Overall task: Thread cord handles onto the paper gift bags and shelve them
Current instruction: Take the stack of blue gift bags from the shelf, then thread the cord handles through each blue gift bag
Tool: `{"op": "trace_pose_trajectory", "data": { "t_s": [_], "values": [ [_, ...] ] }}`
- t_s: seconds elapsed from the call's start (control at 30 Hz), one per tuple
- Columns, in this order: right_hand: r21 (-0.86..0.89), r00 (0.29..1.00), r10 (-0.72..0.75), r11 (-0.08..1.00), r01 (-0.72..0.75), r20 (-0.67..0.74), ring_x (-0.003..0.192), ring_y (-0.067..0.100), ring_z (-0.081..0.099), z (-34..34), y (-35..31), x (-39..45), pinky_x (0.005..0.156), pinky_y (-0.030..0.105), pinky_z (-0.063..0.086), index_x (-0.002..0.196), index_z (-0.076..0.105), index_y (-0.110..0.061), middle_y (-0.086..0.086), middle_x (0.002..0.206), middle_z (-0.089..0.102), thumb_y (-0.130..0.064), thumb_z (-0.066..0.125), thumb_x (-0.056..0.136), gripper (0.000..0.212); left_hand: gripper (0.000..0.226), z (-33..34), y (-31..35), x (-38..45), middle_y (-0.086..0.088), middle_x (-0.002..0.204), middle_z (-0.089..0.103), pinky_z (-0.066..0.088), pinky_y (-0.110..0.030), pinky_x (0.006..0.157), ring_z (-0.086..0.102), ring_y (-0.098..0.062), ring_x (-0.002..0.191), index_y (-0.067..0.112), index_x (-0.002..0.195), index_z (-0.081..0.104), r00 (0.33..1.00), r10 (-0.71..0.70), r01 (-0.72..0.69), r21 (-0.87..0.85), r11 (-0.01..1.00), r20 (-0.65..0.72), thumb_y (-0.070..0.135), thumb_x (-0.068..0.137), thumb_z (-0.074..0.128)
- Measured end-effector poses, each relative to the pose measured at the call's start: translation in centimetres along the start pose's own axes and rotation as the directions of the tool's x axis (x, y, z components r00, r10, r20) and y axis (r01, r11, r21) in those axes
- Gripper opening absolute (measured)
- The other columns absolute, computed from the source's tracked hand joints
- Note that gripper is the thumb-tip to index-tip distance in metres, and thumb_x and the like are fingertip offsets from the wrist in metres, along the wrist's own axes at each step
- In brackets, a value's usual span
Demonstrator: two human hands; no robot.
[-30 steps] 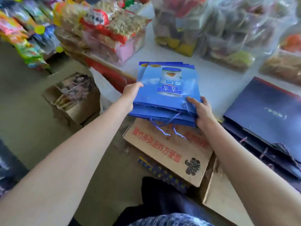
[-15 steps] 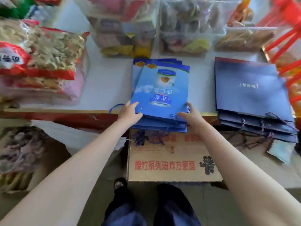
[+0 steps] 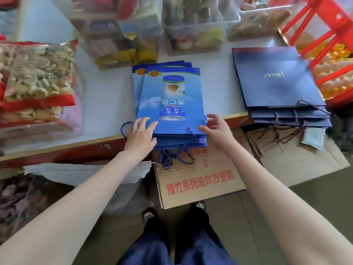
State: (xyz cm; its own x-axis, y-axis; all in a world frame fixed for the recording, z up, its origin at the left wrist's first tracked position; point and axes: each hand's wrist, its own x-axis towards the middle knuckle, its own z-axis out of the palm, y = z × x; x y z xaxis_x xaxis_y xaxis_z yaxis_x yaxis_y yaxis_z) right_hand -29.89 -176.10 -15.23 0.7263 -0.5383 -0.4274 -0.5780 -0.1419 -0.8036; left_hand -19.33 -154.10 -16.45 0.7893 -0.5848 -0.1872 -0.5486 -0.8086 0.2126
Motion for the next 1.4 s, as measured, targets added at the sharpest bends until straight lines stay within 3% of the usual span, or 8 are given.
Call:
{"op": "trace_pose_trajectory", "data": {
  "t_s": [0.1, 0.33, 0.57, 0.8, 0.9, 1.1, 1.23, 1.4],
  "values": [
    [0.076, 0.996, 0.041, 0.996, -0.047, 0.082, 0.092, 0.019, 0.058, -0.6, 0.1, -0.2, 0.059, 0.011, 0.048, 0.127, 0.053, -0.009, 0.007, 0.11, 0.056, -0.005, 0.065, 0.085, 0.044, 0.057, 0.3, 2.2, 1.0, -0.016, 0.152, 0.02, 0.021, -0.041, 0.112, 0.022, -0.035, 0.137, 0.023, 0.145, 0.03, 0.997, -0.02, 0.021, -0.008, 1.0, 0.074, 0.013, 0.092, 0.049],
    [0.357, 0.992, 0.123, 0.926, -0.125, 0.027, 0.068, 0.017, 0.056, -6.4, -0.3, 0.5, 0.055, 0.018, 0.045, 0.103, 0.06, -0.006, 0.01, 0.084, 0.06, 0.015, 0.051, 0.079, 0.034, 0.045, -1.4, 7.6, 0.0, -0.002, 0.133, 0.046, 0.034, -0.038, 0.096, 0.046, -0.024, 0.119, 0.025, 0.138, 0.042, 0.994, 0.099, -0.097, -0.04, 0.994, 0.044, 0.03, 0.094, 0.051],
    [0.393, 0.983, -0.077, 0.909, 0.137, -0.164, 0.07, 0.021, 0.059, -18.5, -2.5, -0.5, 0.07, 0.039, 0.053, 0.091, 0.051, -0.02, 0.005, 0.083, 0.061, 0.004, 0.048, 0.09, 0.024, 0.042, -3.6, 18.0, 0.7, -0.001, 0.129, 0.051, 0.037, -0.027, 0.095, 0.052, -0.019, 0.116, 0.022, 0.131, 0.051, 0.886, 0.433, -0.351, -0.37, 0.86, 0.168, 0.021, 0.09, 0.058],
    [0.01, 0.867, -0.312, 0.94, 0.342, -0.388, 0.071, 0.022, 0.059, -27.5, -5.1, -3.5, 0.075, 0.047, 0.053, 0.084, 0.055, -0.031, 0.002, 0.073, 0.066, -0.001, 0.053, 0.088, 0.029, 0.067, -9.3, 26.7, 5.8, -0.014, 0.136, 0.044, 0.028, -0.036, 0.107, 0.043, -0.031, 0.126, 0.005, 0.135, 0.044, 0.79, 0.504, -0.596, -0.242, 0.766, -0.349, 0.041, 0.078, 0.049],
    [0.051, 0.866, -0.345, 0.921, 0.387, -0.361, 0.06, 0.008, 0.06, -29.4, -5.5, -5.5, 0.068, 0.035, 0.054, 0.085, 0.058, -0.025, -0.005, 0.065, 0.066, 0.0, 0.054, 0.09, 0.026, 0.067, -11.9, 31.1, 7.8, -0.011, 0.134, 0.049, 0.03, -0.039, 0.105, 0.042, -0.028, 0.126, 0.008, 0.133, 0.047, 0.706, 0.633, -0.702, -0.196, 0.685, -0.318, 0.047, 0.079, 0.052],
    [0.213, 0.96, -0.238, 0.94, 0.266, -0.149, 0.076, 0.017, 0.061, -31.3, -3.8, -9.8, 0.068, 0.025, 0.053, 0.108, 0.058, -0.014, 0.01, 0.088, 0.066, -0.012, 0.055, 0.094, 0.015, 0.015, -11.5, 35.0, 8.8, -0.002, 0.079, 0.056, 0.038, -0.022, 0.064, 0.048, -0.012, 0.067, 0.003, 0.096, 0.06, 0.703, 0.711, -0.573, -0.609, 0.549, -0.021, 0.014, 0.086, 0.065],
    [-0.083, 0.998, -0.008, 0.997, 0.013, 0.06, 0.095, 0.006, 0.059, -32.6, -0.8, -12.2, 0.078, 0.014, 0.049, 0.116, 0.057, -0.014, 0.002, 0.11, 0.065, -0.014, 0.063, 0.088, 0.028, 0.009, -9.5, 34.4, 9.0, -0.006, 0.083, 0.055, 0.042, -0.032, 0.074, 0.049, -0.016, 0.074, 0.015, 0.084, 0.055, 0.718, 0.695, -0.421, -0.774, 0.473, 0.034, 0.011, 0.088, 0.061],
    [-0.251, 0.979, -0.05, 0.968, -0.001, -0.196, 0.063, -0.005, 0.051, -31.9, 2.6, -12.3, 0.066, 0.017, 0.043, 0.096, 0.072, -0.003, 0.001, 0.077, 0.065, -0.009, 0.068, 0.084, 0.014, 0.011, -6.9, 33.6, 8.3, -0.006, 0.081, 0.055, 0.043, -0.022, 0.069, 0.053, -0.004, 0.068, 0.023, 0.085, 0.052, 0.694, 0.703, -0.324, -0.803, 0.501, 0.159, 0.015, 0.091, 0.057]
  ]
}}
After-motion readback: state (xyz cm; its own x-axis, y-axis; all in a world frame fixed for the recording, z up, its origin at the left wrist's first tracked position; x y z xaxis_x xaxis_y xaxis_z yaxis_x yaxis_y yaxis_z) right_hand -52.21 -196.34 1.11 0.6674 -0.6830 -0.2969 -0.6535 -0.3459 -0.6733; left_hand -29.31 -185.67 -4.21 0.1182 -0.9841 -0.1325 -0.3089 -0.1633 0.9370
